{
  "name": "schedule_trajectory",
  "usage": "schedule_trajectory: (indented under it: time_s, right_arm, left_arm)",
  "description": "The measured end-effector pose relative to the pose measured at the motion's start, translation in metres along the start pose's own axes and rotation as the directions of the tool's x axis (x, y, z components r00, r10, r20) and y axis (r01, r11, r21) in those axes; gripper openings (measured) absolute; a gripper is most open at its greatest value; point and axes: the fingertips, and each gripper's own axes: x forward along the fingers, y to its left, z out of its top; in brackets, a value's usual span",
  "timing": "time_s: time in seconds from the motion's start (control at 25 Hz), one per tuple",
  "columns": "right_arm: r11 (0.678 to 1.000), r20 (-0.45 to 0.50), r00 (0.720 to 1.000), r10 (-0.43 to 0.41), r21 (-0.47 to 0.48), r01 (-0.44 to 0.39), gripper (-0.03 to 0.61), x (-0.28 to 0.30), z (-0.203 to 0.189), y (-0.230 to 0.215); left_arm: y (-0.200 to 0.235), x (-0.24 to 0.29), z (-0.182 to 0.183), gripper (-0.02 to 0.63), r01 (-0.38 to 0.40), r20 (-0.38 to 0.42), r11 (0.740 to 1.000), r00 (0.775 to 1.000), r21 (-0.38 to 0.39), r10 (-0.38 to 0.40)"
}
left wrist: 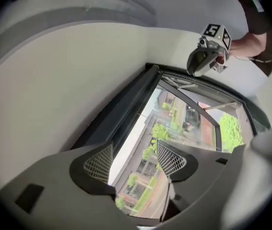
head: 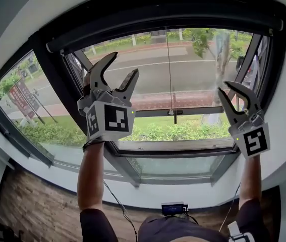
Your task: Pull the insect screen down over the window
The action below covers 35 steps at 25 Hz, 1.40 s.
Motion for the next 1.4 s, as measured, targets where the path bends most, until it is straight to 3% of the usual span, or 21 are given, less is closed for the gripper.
schedule_trajectory:
  time_s: [0.16,0.28,0.36,0.6,0.76,0.96,1.08,1.28,1.4]
  right_arm:
    - [0.991,-0.032,0.998,-0.055,-0.12,0.051,0.061,0.037,0.012,-0.029]
    - [0.97,-0.074,0.997,-0.035,-0.244,0.016,0.06,0.065,0.016,-0.043]
    - [0.95,-0.111,0.994,-0.019,-0.31,-0.016,0.06,0.083,0.02,-0.051]
    - [0.895,-0.251,0.967,0.033,-0.424,-0.141,0.061,0.114,0.028,-0.061]
    - [0.867,-0.3,0.954,0.02,-0.469,-0.166,0.06,0.124,0.026,-0.063]
    - [0.808,-0.339,0.94,-0.028,-0.561,-0.178,0.06,0.131,0.023,-0.069]
    - [0.786,-0.35,0.935,-0.051,-0.592,-0.179,0.06,0.133,0.024,-0.075]
    - [0.789,-0.356,0.932,-0.069,-0.591,-0.167,0.06,0.146,0.026,-0.081]
    - [0.768,-0.359,0.927,-0.105,-0.622,-0.154,0.06,0.155,0.024,-0.085]
  left_arm:
    - [0.025,0.035,0.013,0.283,-0.056,-0.001,0.99,0.998,0.132,0.057]
    - [0.031,0.055,0.019,0.136,-0.044,0.012,0.983,0.999,0.18,0.043]
    - [0.034,0.068,0.015,0.083,-0.025,-0.002,0.975,1.0,0.221,0.026]
    - [0.029,0.09,0.013,0.078,0.036,-0.024,0.944,0.999,0.329,-0.029]
    - [0.028,0.096,0.018,0.078,0.05,-0.056,0.919,0.998,0.391,-0.03]
    - [0.031,0.104,0.004,0.049,0.066,-0.143,0.874,0.99,0.482,0.004]
    - [0.026,0.107,0.0,0.026,0.091,-0.161,0.877,0.987,0.472,-0.016]
    - [0.025,0.106,-0.002,0.025,0.128,-0.189,0.869,0.981,0.478,-0.04]
    - [0.026,0.107,-0.002,0.025,0.119,-0.184,0.863,0.982,0.491,-0.031]
